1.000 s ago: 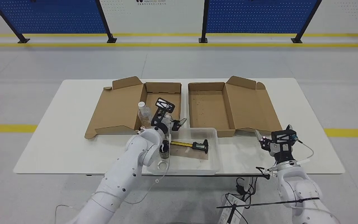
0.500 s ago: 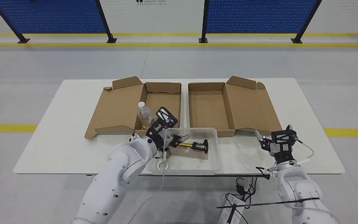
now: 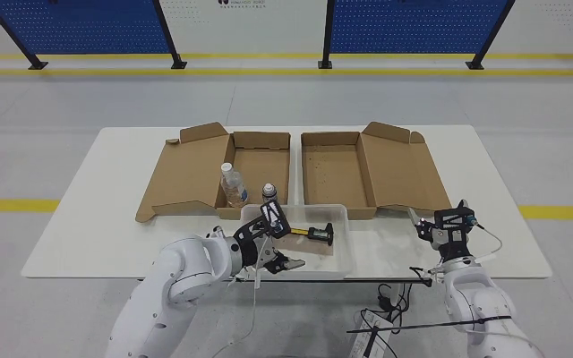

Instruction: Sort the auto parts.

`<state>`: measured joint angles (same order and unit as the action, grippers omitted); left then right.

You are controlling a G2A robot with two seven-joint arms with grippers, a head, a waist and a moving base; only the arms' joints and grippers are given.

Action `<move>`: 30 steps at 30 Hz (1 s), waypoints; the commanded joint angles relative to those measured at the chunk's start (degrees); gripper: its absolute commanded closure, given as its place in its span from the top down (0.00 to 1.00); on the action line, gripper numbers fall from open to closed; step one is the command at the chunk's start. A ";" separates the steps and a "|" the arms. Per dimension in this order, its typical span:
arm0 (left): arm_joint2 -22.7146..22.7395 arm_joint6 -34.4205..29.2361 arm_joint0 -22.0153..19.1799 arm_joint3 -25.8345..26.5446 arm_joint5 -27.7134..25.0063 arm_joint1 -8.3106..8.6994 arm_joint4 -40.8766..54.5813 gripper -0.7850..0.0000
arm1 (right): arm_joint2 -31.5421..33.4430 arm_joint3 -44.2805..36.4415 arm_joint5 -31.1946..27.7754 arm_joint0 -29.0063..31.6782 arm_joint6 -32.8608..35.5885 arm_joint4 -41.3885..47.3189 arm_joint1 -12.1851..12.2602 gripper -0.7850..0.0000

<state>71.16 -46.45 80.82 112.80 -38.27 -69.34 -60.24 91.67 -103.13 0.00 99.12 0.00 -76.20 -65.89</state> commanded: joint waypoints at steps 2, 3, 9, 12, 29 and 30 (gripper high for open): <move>0.00 0.02 0.00 -0.01 0.02 -0.01 -0.03 1.00 | 0.00 0.00 0.00 0.00 0.00 0.00 0.00 1.00; 0.00 0.02 0.00 -0.01 0.02 -0.01 -0.03 1.00 | 0.00 0.00 0.00 0.00 0.00 0.00 0.00 1.00; 0.00 0.02 0.00 -0.01 0.02 -0.01 -0.03 1.00 | 0.00 0.00 0.00 0.00 0.00 0.00 0.00 1.00; 0.00 0.02 0.00 -0.01 0.02 -0.01 -0.03 1.00 | 0.00 0.00 0.00 0.00 0.00 0.00 0.00 1.00; -2.61 -0.13 -3.13 -3.98 14.51 -0.31 -4.50 1.00 | 0.00 0.00 0.00 0.00 0.00 0.00 0.00 1.00; -2.97 -0.42 -3.53 -4.30 14.63 -0.35 -4.18 1.00 | 0.00 0.00 0.00 0.00 0.00 0.00 0.00 1.00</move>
<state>68.62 -46.52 77.71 108.87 -23.73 -69.65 -64.75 91.67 -103.13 0.00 99.12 0.00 -76.20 -65.89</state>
